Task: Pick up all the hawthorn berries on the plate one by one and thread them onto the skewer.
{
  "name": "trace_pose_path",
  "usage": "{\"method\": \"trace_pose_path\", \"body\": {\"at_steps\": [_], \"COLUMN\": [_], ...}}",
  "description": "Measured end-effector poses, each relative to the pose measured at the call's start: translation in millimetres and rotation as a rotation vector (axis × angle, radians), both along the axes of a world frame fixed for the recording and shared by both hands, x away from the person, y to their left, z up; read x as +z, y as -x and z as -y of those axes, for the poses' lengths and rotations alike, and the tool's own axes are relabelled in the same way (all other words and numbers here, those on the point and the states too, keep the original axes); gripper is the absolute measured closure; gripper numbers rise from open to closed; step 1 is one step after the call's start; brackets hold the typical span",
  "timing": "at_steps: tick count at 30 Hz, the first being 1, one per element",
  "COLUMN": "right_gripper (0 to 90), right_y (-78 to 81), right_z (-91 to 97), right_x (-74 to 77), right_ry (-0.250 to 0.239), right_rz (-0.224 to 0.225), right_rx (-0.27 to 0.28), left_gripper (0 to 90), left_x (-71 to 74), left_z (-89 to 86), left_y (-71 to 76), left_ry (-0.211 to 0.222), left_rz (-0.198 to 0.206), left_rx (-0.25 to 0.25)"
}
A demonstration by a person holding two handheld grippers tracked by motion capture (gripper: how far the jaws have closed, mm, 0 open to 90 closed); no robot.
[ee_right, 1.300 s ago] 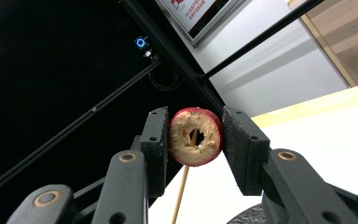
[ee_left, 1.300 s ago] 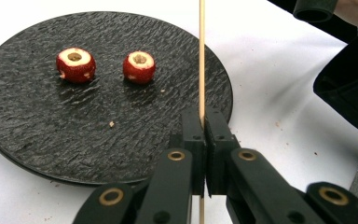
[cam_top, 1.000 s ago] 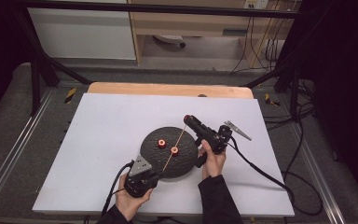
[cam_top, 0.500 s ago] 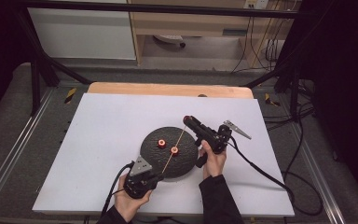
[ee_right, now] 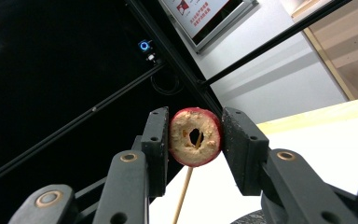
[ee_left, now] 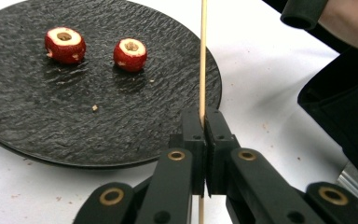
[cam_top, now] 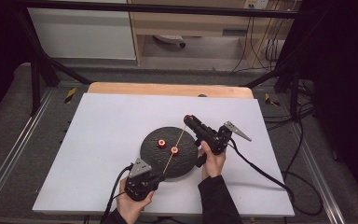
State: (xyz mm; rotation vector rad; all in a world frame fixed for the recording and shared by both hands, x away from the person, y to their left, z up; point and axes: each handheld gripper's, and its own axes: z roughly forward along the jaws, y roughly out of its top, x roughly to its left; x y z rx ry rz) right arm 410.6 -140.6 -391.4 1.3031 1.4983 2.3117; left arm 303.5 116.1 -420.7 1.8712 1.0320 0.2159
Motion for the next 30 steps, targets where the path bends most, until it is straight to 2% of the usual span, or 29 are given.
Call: {"method": "trace_pose_path", "body": {"at_steps": [4, 9, 12, 16, 20, 22, 24, 28, 30], "right_gripper": [63.4, 63.4, 63.4, 63.5, 63.7, 63.8, 63.8, 63.8, 63.9], "right_y": [0.3, 1.9, 1.9, 1.3, 1.1, 1.1, 0.5, 1.0, 0.9], "right_z": [-2.1, -2.5, -2.4, -1.1, -2.0, -2.0, -1.0, 1.0, 0.4], "right_x": [-2.4, -2.7, -2.6, -1.5, -2.2, -2.2, -1.0, 1.6, 0.9], "right_ry": [-0.012, -0.008, -0.011, -0.004, -0.016, -0.014, -0.014, -0.022, -0.02], "right_rz": [-0.002, -0.02, -0.024, -0.051, -0.04, -0.038, -0.061, -0.075, -0.091], "right_rx": [-0.001, 0.01, 0.019, 0.022, 0.02, 0.017, 0.032, 0.058, 0.071], "left_gripper": [88.5, 88.5, 88.5, 88.5, 88.5, 88.5, 88.6, 88.6, 88.6], "left_x": [-1.7, -6.4, -6.6, -7.1, -6.6, -6.4, -6.3, -6.1, -2.7], "left_z": [5.5, 13.5, 12.3, 7.3, 12.2, 12.3, 10.0, 8.6, 7.7], "left_y": [1.9, 5.5, 4.7, 3.7, 6.5, 6.4, 4.6, 3.5, 2.8], "left_ry": [0.006, -0.003, -0.005, -0.012, -0.005, -0.022, -0.028, -0.039, -0.015], "left_rz": [-0.013, -0.008, -0.012, 0.005, 0.007, 0.016, 0.02, 0.037, 0.044], "left_rx": [0.001, -0.003, -0.001, 0.015, 0.004, 0.003, 0.012, 0.01, 0.009]}}
